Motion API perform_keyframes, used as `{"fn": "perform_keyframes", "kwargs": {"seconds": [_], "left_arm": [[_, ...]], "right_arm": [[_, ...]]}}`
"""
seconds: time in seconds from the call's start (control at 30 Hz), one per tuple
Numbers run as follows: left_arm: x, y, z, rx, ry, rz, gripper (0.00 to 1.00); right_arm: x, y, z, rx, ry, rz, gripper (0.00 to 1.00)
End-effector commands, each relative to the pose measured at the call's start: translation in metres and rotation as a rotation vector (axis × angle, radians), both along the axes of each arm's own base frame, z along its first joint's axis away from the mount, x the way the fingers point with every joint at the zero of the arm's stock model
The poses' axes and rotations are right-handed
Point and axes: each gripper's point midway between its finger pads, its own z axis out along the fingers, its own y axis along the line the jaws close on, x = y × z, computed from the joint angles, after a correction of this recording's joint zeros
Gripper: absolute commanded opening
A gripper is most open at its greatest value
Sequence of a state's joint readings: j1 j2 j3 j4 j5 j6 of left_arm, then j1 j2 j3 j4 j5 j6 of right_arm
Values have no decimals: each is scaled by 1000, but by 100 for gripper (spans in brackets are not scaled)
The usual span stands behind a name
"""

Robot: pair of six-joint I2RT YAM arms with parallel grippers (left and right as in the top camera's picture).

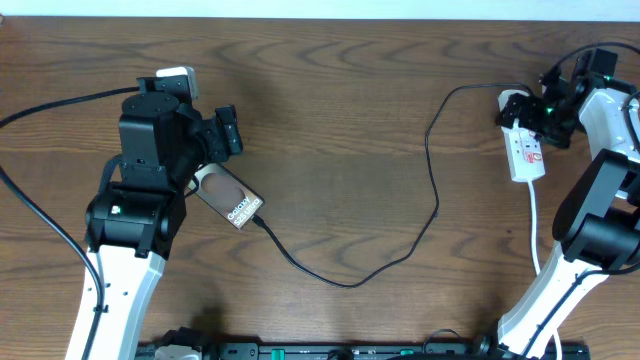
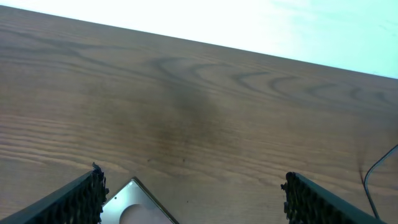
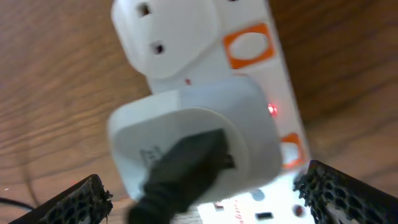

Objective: Plug charger to phone and switch on socket
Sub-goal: 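Lift the right gripper away from the power strip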

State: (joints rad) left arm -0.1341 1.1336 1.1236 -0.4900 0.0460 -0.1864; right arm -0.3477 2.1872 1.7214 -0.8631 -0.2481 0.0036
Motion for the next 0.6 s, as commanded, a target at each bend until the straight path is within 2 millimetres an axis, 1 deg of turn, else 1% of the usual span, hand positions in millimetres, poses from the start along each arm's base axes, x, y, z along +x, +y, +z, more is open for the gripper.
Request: {"fn": "perform_keyframes", "kwargs": {"seconds": [0.0, 0.1, 0.23, 0.37, 0.47, 0.57], "left_arm": [[3, 1, 8, -3, -17, 14, 88], [3, 1, 8, -3, -17, 14, 88], [3, 1, 8, -3, -17, 14, 88], [3, 1, 8, -3, -17, 14, 88], [3, 1, 8, -3, -17, 14, 88], [3, 1, 8, -3, -17, 14, 88]], "right_arm": [[4, -20, 56, -110, -87, -87, 99], [2, -23, 90, -144, -141, -144, 99], [-5, -18, 139, -192, -216, -203, 99], [-11, -1, 184, -201, -305, -229, 99], [-14, 11, 203, -185, -352, -206, 99], [-15, 14, 209, -186, -366, -201, 99]]}}
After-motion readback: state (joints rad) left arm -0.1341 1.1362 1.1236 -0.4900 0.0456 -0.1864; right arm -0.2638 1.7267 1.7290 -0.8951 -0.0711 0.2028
